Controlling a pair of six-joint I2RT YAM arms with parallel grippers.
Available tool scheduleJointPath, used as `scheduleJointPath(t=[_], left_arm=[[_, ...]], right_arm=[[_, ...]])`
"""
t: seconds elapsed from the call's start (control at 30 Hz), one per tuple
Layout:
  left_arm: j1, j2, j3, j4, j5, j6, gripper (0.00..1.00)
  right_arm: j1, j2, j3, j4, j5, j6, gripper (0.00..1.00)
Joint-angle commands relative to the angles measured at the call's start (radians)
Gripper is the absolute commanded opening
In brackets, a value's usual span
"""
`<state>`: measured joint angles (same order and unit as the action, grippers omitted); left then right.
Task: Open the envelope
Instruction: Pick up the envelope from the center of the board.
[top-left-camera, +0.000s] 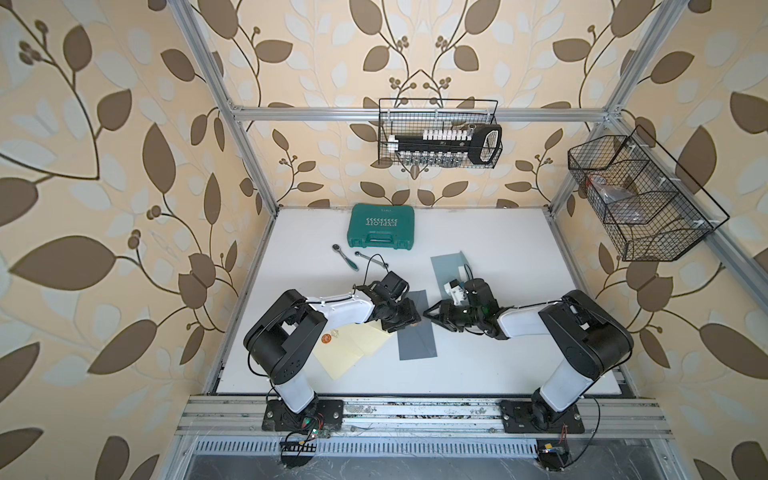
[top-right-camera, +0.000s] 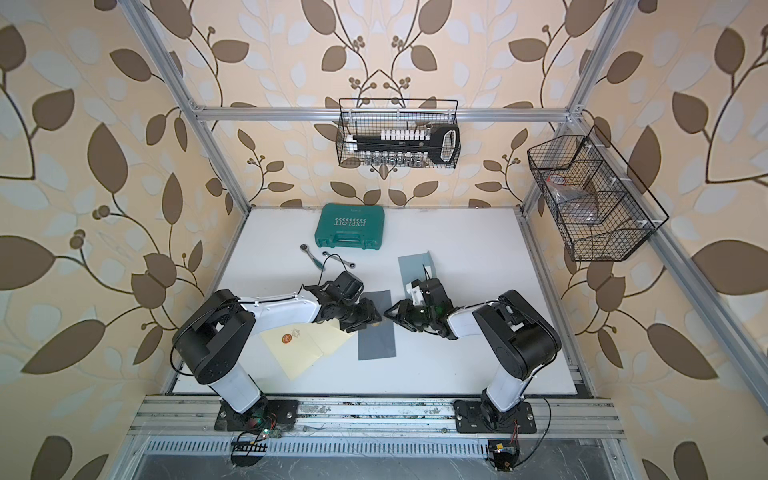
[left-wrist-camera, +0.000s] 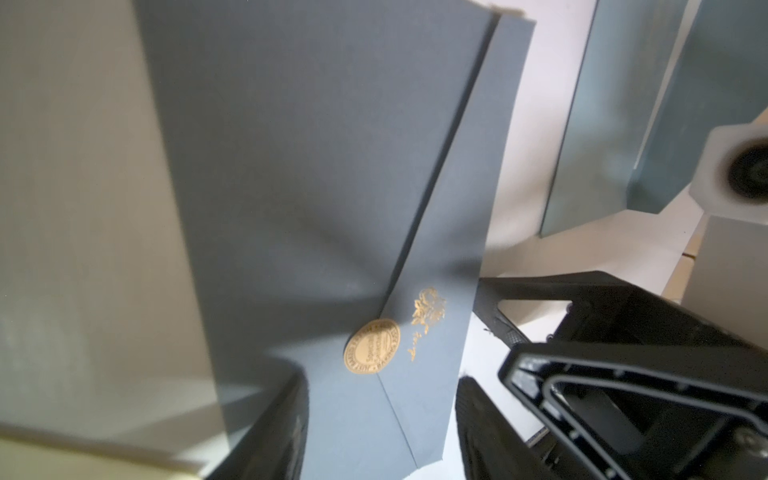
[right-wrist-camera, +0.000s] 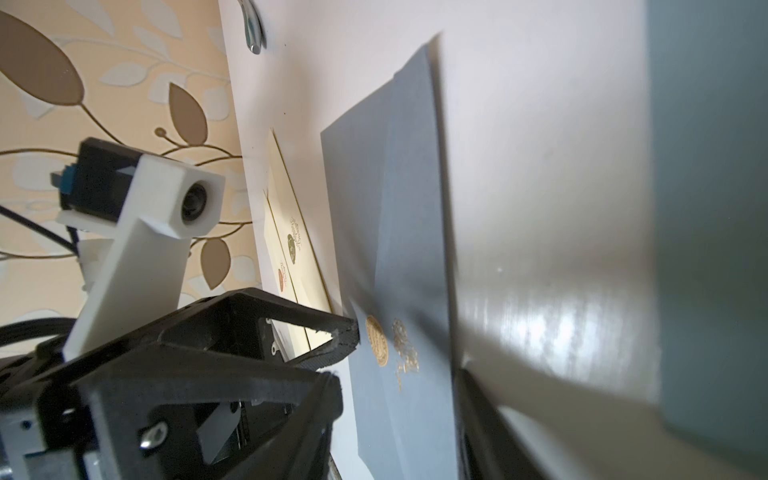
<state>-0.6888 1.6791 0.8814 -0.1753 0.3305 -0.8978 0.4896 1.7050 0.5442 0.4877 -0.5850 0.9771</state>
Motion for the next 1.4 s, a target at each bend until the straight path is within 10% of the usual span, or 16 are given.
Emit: scheduleJointPath(t=[0.0, 1.37], left_arm=[[-0.009, -0.007, 0.001, -0.024, -0.033, 0.002, 0.58], [-0.018, -0.015, -0.015, -0.079, -0.099, 0.016, 0.57]], right_arm=[[0.000, 0.012, -0.015, -0.012, 0.000, 0.002, 0.46], [0.000, 0.033, 0.009, -0.041, -0.021, -0.010, 0.47]])
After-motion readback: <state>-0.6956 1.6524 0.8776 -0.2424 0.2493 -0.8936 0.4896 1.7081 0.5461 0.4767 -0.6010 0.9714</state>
